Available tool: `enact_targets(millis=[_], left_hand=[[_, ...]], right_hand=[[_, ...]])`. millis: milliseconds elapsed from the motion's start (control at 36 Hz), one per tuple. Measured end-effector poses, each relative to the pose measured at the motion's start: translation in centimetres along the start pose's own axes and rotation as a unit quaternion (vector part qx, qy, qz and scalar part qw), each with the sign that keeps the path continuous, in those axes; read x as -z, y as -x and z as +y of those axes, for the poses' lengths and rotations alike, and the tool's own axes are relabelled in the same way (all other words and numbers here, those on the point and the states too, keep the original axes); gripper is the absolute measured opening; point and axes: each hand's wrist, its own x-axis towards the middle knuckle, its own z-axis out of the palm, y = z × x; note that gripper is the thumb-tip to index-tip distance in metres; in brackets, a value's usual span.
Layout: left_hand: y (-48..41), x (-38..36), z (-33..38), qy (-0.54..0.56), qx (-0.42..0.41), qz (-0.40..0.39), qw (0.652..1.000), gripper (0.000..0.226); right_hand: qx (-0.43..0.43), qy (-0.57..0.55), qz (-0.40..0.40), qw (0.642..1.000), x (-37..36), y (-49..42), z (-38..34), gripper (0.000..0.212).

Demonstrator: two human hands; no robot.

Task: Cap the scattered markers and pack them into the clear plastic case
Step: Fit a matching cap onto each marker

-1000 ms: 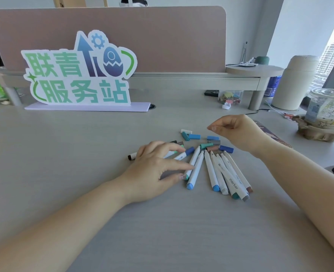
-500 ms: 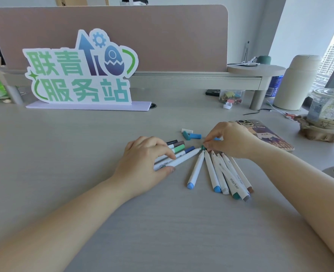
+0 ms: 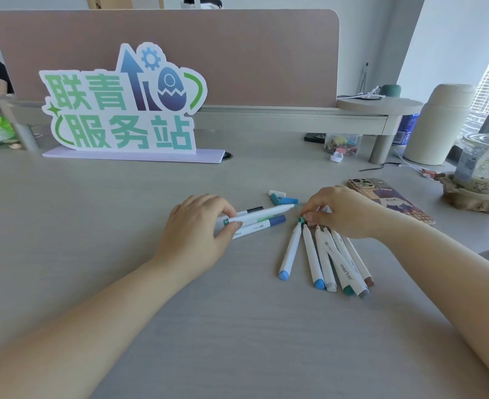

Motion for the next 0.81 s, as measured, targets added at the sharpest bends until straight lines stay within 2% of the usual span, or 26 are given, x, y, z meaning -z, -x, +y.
enact_targets(millis=[278,444,611,806], left_hand=[[0.1,0.6,0.6,0.069,0.027,0.024,0.997,0.007],[0.0,0.8,0.8,0.095,0.035,0.043,0.994,0.007],[0.1,0.9,0.8,0.109,0.036,0.056,0.992,0.008],[0.0,0.8,0.5,0.132,0.041,0.060,0.989,0.006]], right_hand=[[-0.004,-0.037,0.015,0.999,-0.5,0.1,-0.1,0.005],[-0.010,-0.050,-0.006,0.999,-0.4,0.2,-0.3,0.013],[-0.002,-0.067,-0.010,0.998,-0.1,0.5,-0.3,0.010],[-0.016,-0.158,0.070,0.985,0.0,0.3,-1.1,0.008]])
